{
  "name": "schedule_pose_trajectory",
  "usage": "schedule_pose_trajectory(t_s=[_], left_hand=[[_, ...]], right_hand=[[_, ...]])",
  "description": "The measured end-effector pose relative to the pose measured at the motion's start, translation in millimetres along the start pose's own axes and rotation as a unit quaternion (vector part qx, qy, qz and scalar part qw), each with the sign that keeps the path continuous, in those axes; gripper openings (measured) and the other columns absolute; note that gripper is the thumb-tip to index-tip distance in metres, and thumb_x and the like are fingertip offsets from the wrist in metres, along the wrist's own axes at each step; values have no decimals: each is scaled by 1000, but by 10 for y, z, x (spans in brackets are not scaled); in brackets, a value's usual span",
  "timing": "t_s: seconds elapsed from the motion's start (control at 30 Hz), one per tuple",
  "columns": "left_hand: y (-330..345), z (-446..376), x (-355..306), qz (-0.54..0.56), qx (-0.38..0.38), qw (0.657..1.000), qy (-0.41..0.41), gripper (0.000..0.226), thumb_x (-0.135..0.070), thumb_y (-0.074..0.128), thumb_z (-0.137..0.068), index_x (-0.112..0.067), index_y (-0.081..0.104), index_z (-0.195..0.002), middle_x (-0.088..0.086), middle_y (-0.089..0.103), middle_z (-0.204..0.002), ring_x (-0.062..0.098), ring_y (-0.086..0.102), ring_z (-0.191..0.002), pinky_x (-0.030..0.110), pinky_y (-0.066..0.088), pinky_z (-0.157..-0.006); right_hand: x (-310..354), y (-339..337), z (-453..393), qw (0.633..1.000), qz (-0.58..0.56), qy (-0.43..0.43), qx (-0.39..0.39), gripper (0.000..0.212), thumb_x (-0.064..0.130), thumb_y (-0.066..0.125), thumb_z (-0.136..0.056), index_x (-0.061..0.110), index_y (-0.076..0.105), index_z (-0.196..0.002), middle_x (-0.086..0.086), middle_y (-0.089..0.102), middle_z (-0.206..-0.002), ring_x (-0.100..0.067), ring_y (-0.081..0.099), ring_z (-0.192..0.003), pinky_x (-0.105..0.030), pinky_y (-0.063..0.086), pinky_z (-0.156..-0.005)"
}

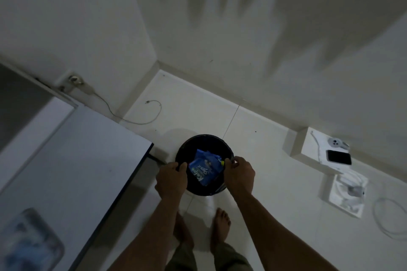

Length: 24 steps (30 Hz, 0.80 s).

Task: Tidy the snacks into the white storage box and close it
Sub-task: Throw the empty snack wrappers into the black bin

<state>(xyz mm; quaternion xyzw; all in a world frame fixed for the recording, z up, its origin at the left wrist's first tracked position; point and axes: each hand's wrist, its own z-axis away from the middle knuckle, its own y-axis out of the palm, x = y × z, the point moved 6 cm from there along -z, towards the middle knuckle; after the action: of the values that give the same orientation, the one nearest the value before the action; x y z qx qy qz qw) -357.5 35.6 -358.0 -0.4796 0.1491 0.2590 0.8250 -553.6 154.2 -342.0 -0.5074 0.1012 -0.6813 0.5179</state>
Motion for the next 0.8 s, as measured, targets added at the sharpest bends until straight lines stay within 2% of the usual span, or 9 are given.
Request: schedule_pose_trajectory(t_s=[0.13,0.33,0.43,0.57,0.67,0.8], left_hand=[[-238,152,-99,42,-26,998,28,48,-53,55,-85,-8,71,-93,10,71,-93,27,66,-87,38,55,-78],[-616,439,-217,149,-79,985,43,38,-33,69,-84,5,67,-89,24,68,-91,37,65,-88,37,52,-76],[-906,652,-124,175,-118,977,39,34,-31,74,-82,-1,73,-99,15,73,-92,29,68,-89,33,54,-83],[-1341,877,142,229,-150,962,11,29,-29,77,-81,-9,75,-101,5,74,-91,17,68,-83,22,52,-81],[-1722,1078,454,287,-170,943,7,31,-27,78,-80,-9,73,-105,5,72,-100,16,67,-91,19,49,-84],[-2296,1428,1088,330,-212,920,6,30,-26,80,-79,-11,74,-103,6,73,-95,15,68,-88,18,49,-78]], right_hand=[[272,-192,101,999,-3,-33,17,42,33,58,-95,7,60,-129,-14,65,-121,-31,60,-115,-33,47,-89],[582,-278,215,993,-28,-98,56,38,27,60,-92,6,63,-123,-15,72,-103,-31,64,-105,-32,47,-92],[758,-286,405,988,-24,-130,75,39,28,61,-92,7,63,-124,-14,71,-111,-31,62,-110,-33,44,-99],[1065,-222,775,979,-59,-166,105,36,24,67,-90,3,66,-120,-17,71,-108,-32,65,-105,-32,44,-99],[1316,-91,1169,970,-76,-191,131,34,26,70,-88,5,70,-115,-16,72,-106,-30,66,-101,-30,45,-99],[1669,202,1909,945,-66,-261,184,33,29,72,-87,8,72,-112,-13,72,-105,-30,65,-104,-34,45,-100]])
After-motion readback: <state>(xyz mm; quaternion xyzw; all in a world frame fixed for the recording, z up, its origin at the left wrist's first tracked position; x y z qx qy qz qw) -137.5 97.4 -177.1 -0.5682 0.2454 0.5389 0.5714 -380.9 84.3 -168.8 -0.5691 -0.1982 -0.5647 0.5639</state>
